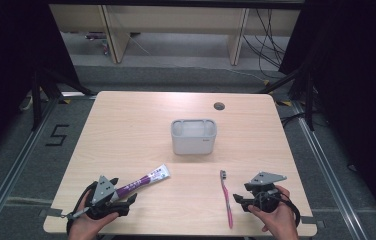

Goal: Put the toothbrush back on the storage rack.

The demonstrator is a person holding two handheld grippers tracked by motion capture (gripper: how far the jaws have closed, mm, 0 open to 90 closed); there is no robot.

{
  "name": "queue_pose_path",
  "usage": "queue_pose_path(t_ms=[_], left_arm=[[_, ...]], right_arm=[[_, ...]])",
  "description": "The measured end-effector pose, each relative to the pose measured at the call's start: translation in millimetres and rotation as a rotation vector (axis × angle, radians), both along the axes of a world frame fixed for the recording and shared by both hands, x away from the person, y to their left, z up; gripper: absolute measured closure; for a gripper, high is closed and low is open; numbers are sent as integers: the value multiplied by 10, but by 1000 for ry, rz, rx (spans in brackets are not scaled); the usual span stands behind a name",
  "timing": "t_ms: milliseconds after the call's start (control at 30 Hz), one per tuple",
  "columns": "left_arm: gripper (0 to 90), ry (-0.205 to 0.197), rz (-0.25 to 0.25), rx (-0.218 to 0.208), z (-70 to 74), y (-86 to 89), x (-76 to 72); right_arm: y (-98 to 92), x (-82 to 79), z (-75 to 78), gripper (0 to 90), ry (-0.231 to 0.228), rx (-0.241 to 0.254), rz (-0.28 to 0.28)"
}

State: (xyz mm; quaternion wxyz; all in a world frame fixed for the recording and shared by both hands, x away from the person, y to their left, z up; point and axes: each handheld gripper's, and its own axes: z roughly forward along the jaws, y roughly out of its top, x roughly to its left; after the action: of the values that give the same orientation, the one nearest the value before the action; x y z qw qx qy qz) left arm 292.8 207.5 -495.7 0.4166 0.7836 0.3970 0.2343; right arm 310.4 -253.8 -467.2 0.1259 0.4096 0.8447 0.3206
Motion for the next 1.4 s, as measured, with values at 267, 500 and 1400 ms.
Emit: queue_pose_path(t_ms=[267,500,1400], left_arm=[[170,0,2,8,-1,-1,0],[170,0,3,5,2,6,-3],[170,-3,-3,4,9,-4,-13]], right_arm=[[168,85,-15,471,8,-36,48],[293,134,-48,504,77,-67,48],[456,328,-163,648,154,-160,96]])
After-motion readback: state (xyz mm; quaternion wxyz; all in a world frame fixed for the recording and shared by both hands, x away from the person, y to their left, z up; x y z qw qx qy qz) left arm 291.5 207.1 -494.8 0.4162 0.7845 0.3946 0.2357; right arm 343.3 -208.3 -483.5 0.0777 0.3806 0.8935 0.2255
